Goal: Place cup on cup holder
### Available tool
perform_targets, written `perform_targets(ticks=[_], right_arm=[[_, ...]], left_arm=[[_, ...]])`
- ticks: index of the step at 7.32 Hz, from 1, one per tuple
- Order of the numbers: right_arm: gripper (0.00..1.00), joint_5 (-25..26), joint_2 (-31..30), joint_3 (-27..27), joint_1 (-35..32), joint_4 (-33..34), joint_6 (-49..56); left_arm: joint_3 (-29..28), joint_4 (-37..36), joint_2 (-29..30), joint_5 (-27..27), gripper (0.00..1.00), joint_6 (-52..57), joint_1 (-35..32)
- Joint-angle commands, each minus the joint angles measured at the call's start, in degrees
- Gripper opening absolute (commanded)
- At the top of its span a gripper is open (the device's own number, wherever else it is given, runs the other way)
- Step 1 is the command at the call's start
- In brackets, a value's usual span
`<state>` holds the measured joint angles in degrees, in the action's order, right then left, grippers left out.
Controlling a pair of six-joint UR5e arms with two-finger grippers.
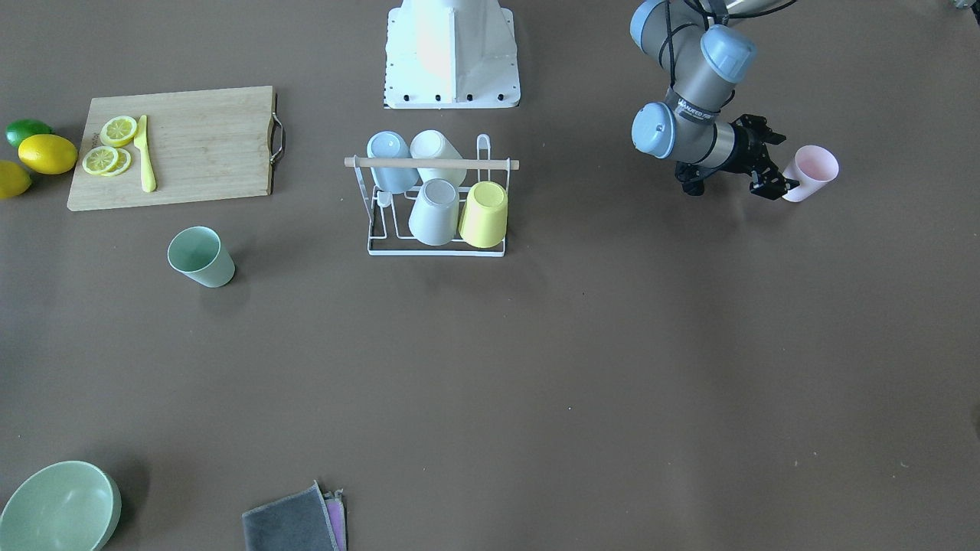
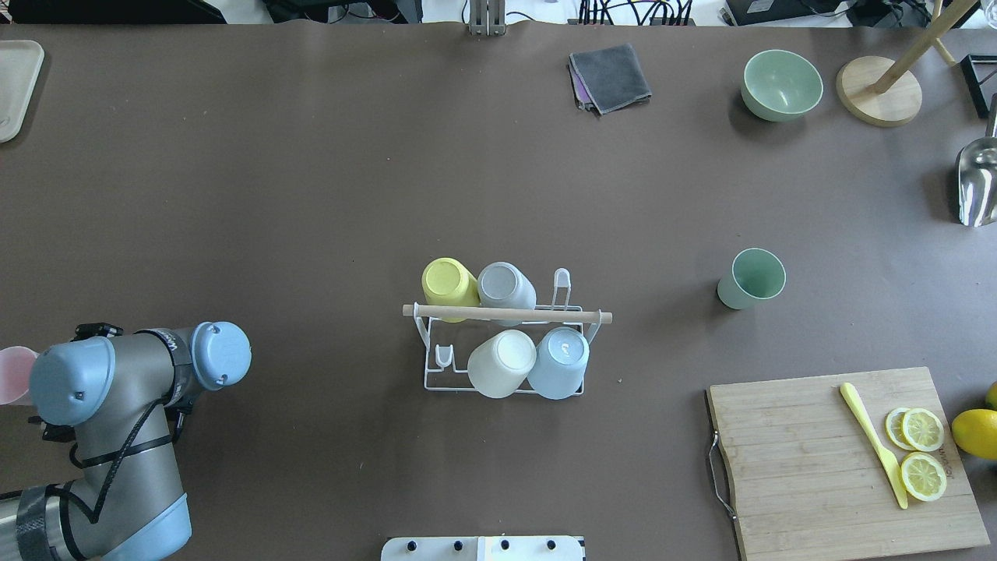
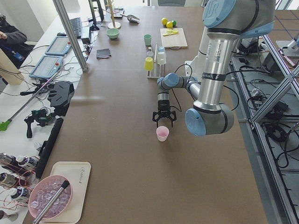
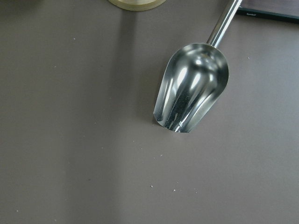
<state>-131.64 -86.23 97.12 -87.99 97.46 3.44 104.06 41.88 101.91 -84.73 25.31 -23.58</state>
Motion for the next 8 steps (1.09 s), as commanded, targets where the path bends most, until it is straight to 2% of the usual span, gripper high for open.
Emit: perform_targets(ticks=[1, 5, 7, 8], right_arm=[[1.00, -0.3, 1.0, 1.2, 2.8, 0.0, 0.0], [1.00, 1.3, 4.7, 1.3, 10.2, -0.1, 0.1], [1.00, 4.1, 6.9, 2.0, 15.9, 0.1, 0.0], [1.00, 3.6, 7.0, 2.6, 17.5, 0.2, 0.0]], left_arm=[[0.1, 0.2, -0.4, 2.5, 0.98, 0.1, -0.6], [-1.1, 2.5, -0.7, 6.4, 0.98, 0.3, -1.5], [-2.3, 4.9, -2.1, 6.4, 0.98, 0.3, -1.5], [-3.2, 6.2, -2.7, 6.5, 0.98, 0.2, -1.5]])
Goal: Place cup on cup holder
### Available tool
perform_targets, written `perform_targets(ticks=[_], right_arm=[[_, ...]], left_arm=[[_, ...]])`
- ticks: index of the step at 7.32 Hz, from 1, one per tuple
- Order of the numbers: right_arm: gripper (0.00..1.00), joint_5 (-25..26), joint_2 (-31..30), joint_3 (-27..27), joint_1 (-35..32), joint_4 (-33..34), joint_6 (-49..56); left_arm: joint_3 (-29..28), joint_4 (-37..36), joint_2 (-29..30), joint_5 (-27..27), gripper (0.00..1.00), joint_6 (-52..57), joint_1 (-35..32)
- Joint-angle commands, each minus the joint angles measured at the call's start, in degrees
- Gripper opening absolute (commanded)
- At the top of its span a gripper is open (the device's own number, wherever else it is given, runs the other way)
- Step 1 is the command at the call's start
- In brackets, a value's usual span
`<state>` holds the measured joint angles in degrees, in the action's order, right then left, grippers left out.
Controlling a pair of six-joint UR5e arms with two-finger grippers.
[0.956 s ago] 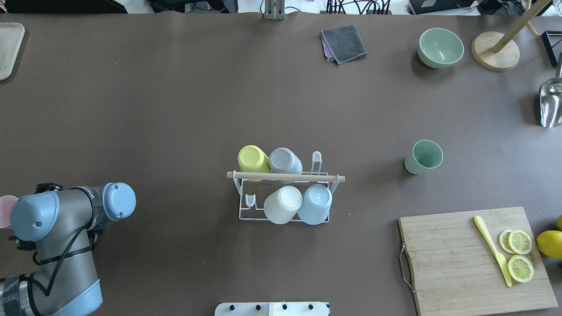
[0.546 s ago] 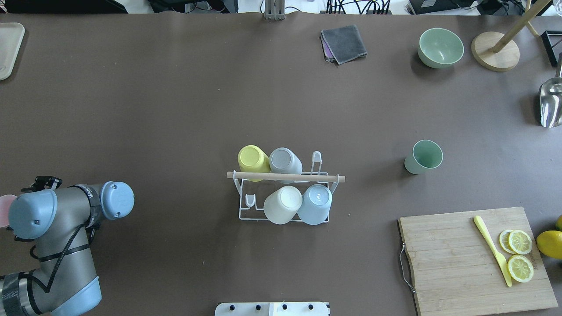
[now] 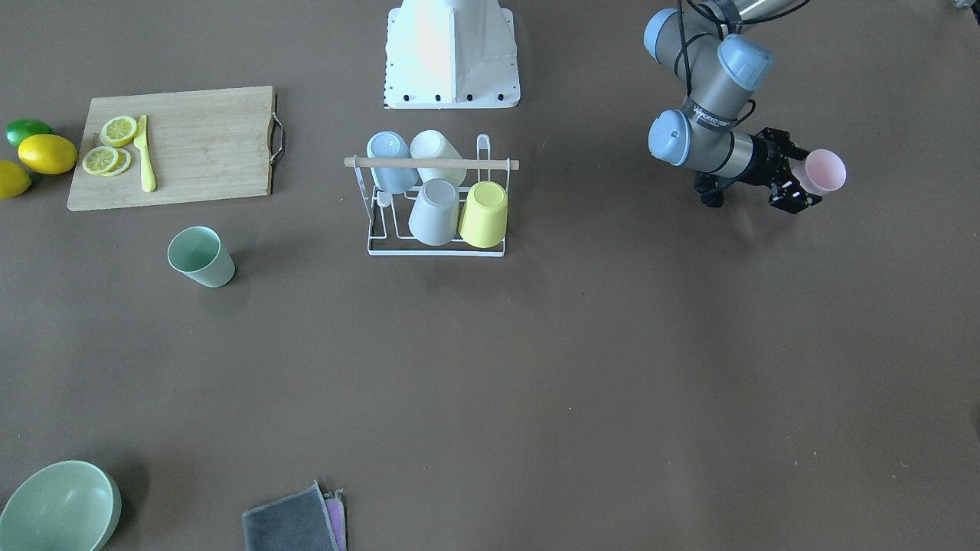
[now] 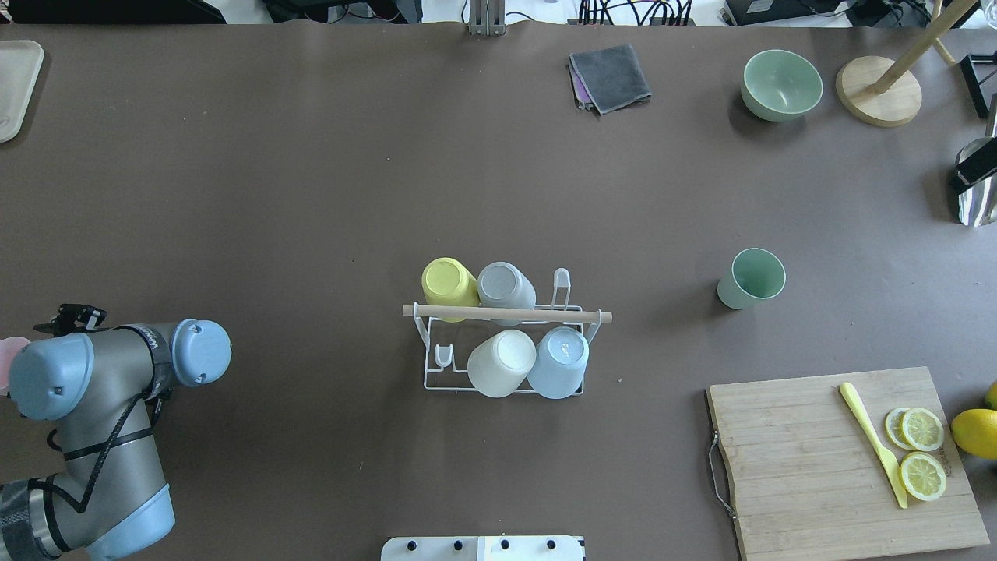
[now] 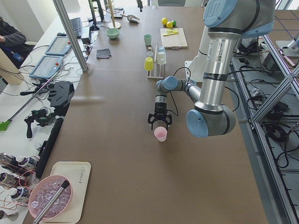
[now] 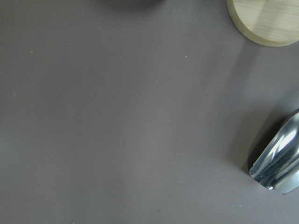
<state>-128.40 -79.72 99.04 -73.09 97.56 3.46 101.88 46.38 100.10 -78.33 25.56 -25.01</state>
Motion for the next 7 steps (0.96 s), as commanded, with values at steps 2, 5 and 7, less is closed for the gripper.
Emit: perform_targets(ticks=[2, 5, 7], right_arm=[[1.00, -0.5, 2.6, 0.3, 5.0, 0.3, 0.0], [1.00, 1.1, 13.3, 0.4, 8.0, 14.5, 0.0], [1.00, 1.4, 17.9, 1.8, 10.1, 20.8, -3.8]], left_arm=[[-1.0, 3.7, -2.5, 0.0, 0.98, -0.1, 0.0], [-0.5, 4.2, -3.6, 0.0, 0.98, -0.1, 0.0], [0.1, 6.4, -5.8, 0.0, 0.98, -0.1, -0.4]])
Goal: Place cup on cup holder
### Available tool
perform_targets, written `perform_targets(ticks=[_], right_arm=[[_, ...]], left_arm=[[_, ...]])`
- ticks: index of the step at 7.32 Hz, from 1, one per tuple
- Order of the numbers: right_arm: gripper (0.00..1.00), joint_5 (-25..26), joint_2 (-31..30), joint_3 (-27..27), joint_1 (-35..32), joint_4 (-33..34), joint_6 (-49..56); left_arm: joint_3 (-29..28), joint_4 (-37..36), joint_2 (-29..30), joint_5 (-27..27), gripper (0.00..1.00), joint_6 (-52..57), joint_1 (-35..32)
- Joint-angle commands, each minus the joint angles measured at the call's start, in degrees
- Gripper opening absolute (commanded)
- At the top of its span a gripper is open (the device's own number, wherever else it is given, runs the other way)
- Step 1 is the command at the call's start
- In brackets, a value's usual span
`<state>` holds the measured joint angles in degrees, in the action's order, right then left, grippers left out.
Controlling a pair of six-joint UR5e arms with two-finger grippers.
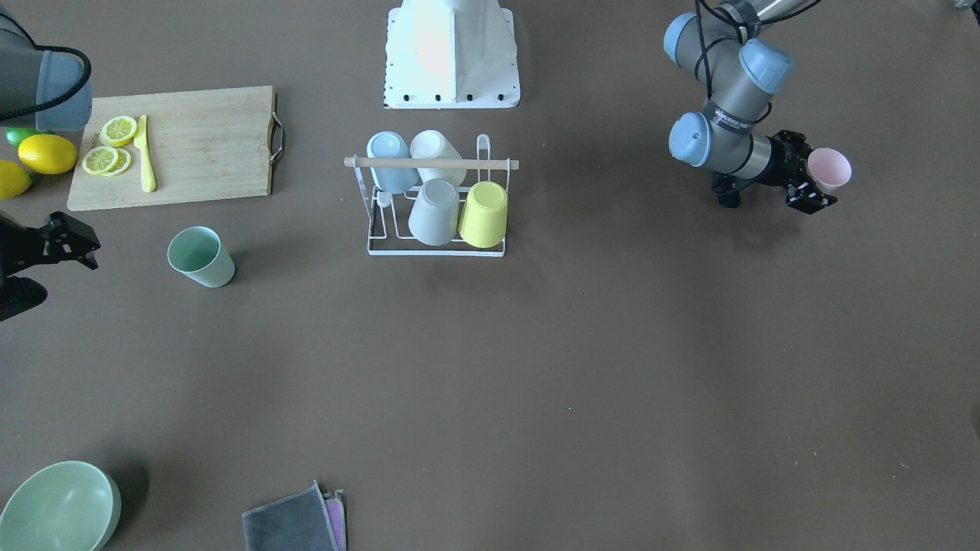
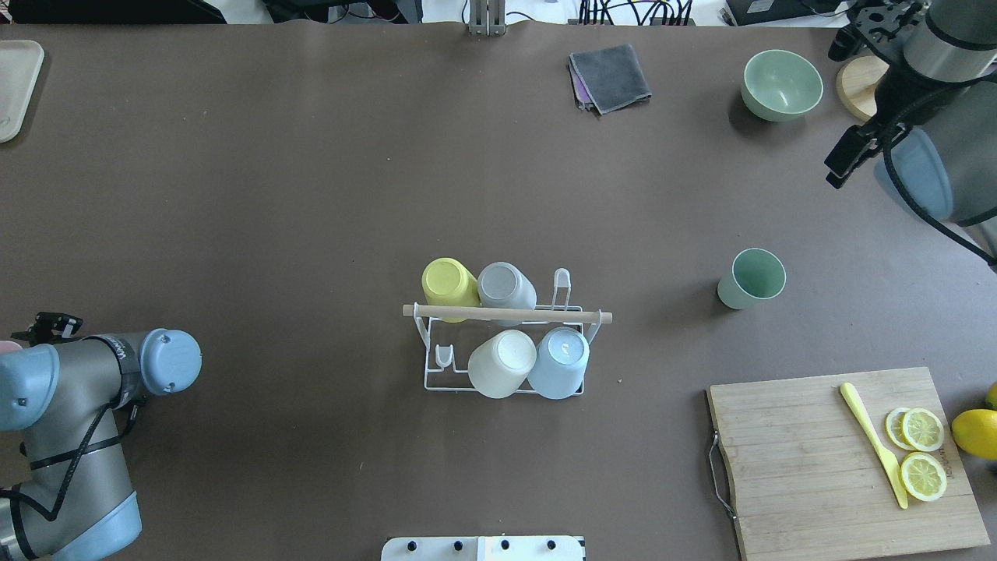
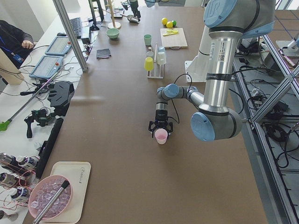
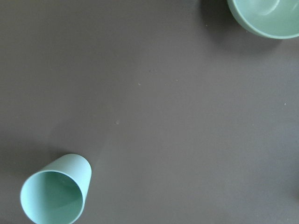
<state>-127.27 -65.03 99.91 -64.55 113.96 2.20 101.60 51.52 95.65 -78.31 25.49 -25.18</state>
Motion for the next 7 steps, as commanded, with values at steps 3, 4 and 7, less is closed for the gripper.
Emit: perform_targets(ticks=[3, 4, 7], right_arm=[[1.00, 6.6, 9.4, 0.6, 9.8, 14.8, -4.5], [1.00, 6.8, 9.1, 0.4, 11.6, 16.0, -4.6], [1.00, 7.1, 11.6, -8.7, 13.1, 16.2, -2.7]], left_arm=[[1.1, 2.7, -2.8, 0.0, 0.98, 0.0, -0.7], [1.1, 3.7, -3.5, 0.0, 0.98, 0.0, -0.7], [1.1, 4.0, -3.6, 0.0, 0.98, 0.0, -0.7]])
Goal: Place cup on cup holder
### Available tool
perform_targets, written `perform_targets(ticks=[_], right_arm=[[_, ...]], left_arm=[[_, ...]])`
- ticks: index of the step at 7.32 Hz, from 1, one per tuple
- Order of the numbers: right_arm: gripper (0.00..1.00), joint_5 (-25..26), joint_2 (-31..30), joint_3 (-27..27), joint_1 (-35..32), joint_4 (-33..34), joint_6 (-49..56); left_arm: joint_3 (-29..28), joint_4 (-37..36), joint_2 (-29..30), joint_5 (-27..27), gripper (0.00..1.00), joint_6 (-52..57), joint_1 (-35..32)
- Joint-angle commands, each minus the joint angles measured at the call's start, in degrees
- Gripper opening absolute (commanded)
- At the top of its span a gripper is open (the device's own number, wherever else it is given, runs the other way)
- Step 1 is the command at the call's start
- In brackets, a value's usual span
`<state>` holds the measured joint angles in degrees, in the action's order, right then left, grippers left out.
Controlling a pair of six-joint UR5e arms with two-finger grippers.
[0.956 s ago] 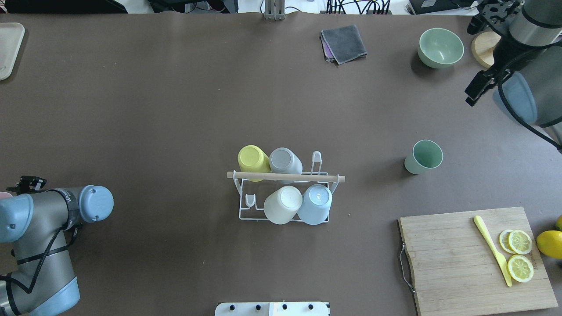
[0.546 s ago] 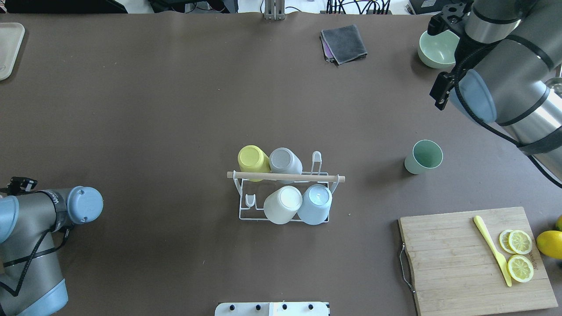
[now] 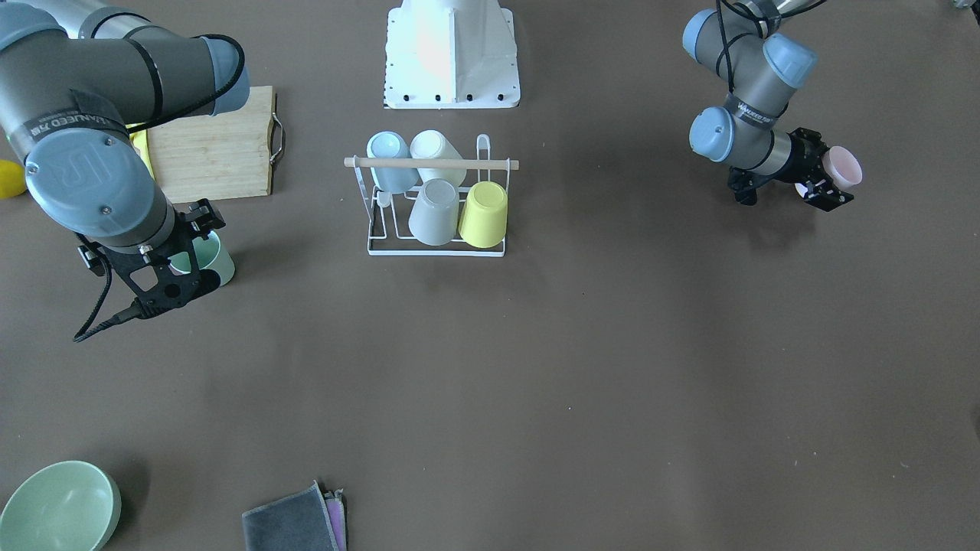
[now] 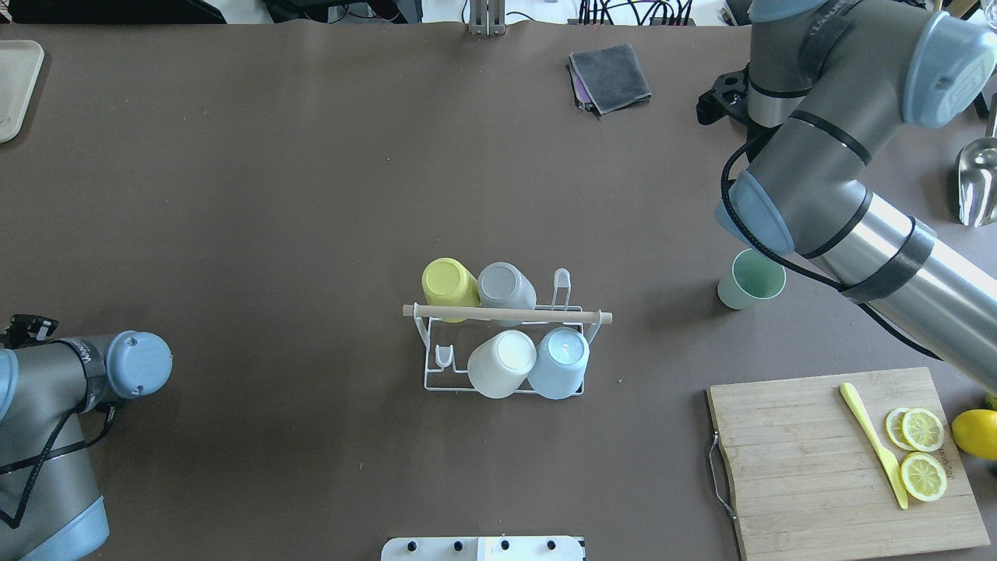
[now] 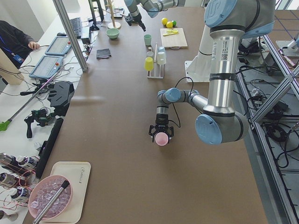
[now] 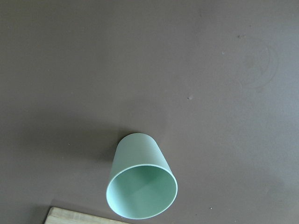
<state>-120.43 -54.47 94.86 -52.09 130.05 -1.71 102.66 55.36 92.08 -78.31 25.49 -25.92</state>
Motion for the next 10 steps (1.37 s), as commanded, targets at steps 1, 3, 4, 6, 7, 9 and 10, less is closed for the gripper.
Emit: perform_targets(ticks=[1, 3, 4, 6, 7, 9, 10], right_arm=[[1.00, 0.4, 2.6, -6.6, 0.7, 0.1, 3.8], [1.00, 1.4, 8.6, -14.7, 2.4, 2.6, 4.7], [1.00, 3.3, 8.5, -15.5, 3.4, 2.9, 6.7], [1.00, 4.9, 8.8, -17.4, 4.2, 4.4, 11.6], [1.00, 4.9, 9.4, -18.9, 4.2, 5.1, 12.2], [1.00, 4.9, 16.0, -28.6, 4.4, 7.1, 15.8], [1.00, 4.9, 16.1, -28.7, 5.1, 7.1, 15.8]], left_arm=[[0.0, 0.4, -0.1, 0.0, 0.98, -0.1, 0.0], [0.1, 1.6, -0.5, 0.0, 0.97, -0.1, 0.0], [0.1, 2.2, -0.5, 0.0, 0.97, -0.1, -0.1], [0.2, 2.7, -0.5, 0.0, 0.97, -0.1, -0.1], [0.2, 3.3, -0.5, 0.0, 0.97, 0.0, -0.2], [0.2, 3.5, -0.5, 0.0, 0.97, -0.1, -0.4], [0.1, 4.4, -0.6, 0.0, 0.97, -0.1, -0.4]])
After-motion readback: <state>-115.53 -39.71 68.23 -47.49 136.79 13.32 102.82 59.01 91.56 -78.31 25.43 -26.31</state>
